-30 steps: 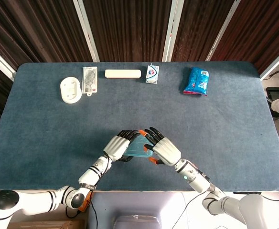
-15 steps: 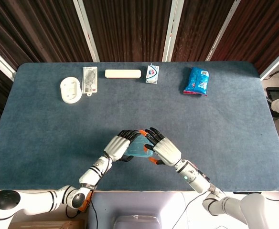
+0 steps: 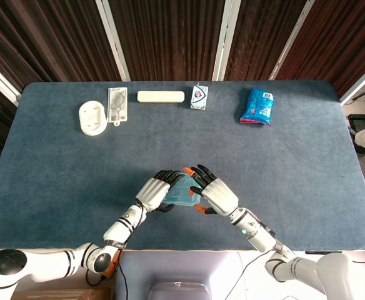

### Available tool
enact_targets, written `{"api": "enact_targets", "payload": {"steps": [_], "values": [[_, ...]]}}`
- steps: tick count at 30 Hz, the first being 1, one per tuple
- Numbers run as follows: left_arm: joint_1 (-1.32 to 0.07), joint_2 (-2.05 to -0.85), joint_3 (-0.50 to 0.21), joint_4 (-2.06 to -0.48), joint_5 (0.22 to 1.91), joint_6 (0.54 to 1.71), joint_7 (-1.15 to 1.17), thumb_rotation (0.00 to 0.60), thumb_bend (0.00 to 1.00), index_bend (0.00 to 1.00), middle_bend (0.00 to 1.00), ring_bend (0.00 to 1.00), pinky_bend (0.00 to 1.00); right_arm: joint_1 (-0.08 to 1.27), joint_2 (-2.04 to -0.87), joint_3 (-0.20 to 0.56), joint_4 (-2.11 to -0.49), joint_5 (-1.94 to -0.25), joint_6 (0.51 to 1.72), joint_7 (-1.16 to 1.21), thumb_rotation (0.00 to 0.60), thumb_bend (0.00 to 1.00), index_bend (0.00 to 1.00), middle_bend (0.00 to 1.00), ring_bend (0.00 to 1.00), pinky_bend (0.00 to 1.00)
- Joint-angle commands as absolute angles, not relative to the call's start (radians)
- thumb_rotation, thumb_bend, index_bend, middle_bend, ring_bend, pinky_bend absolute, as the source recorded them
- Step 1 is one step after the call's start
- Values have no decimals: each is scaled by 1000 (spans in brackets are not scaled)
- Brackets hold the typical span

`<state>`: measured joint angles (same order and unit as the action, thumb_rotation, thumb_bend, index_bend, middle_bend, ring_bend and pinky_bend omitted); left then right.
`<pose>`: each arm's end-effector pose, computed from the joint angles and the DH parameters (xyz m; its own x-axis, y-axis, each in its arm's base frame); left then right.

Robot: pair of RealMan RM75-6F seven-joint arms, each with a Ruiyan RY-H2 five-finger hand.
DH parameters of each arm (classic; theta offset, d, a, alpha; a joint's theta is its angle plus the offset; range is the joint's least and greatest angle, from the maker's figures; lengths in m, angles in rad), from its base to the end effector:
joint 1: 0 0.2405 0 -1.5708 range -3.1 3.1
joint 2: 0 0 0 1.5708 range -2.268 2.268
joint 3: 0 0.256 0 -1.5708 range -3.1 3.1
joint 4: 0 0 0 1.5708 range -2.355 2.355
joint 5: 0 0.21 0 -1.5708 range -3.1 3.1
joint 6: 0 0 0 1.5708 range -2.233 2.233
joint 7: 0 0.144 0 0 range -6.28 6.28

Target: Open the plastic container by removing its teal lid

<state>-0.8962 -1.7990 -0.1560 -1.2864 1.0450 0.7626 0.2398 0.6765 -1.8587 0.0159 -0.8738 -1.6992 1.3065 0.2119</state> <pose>-0.0990 0.3314 -0.1118 0.3945 0.4856 0.7801 0.8759 -0.4552 -0.1596 -0.1677 -0.3155 -0.0643 0.3330 -0.0749 0.9399 -0.7223 -0.6610 0.2032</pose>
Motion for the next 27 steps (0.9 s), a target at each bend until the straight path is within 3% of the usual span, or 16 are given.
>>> {"api": "enact_targets", "payload": {"steps": [1, 19, 27], "values": [[-896, -1800, -155, -1285, 1045, 763, 241, 600, 313, 77, 226, 143, 256, 678, -1857, 18, -876, -1697, 1305, 209, 600, 434, 587, 57, 0, 0], [-880, -1792, -141, -1311, 1074, 787, 244, 600, 313, 76, 198, 112, 220, 682, -1851, 30, -866, -1676, 1294, 202, 600, 434, 580, 57, 0, 0], [-861, -1803, -135, -1311, 1126, 829, 221, 600, 312, 22, 47, 0, 163, 689, -1871, 28, -841, -1676, 1286, 212, 600, 436, 596, 57, 0, 0]]}}
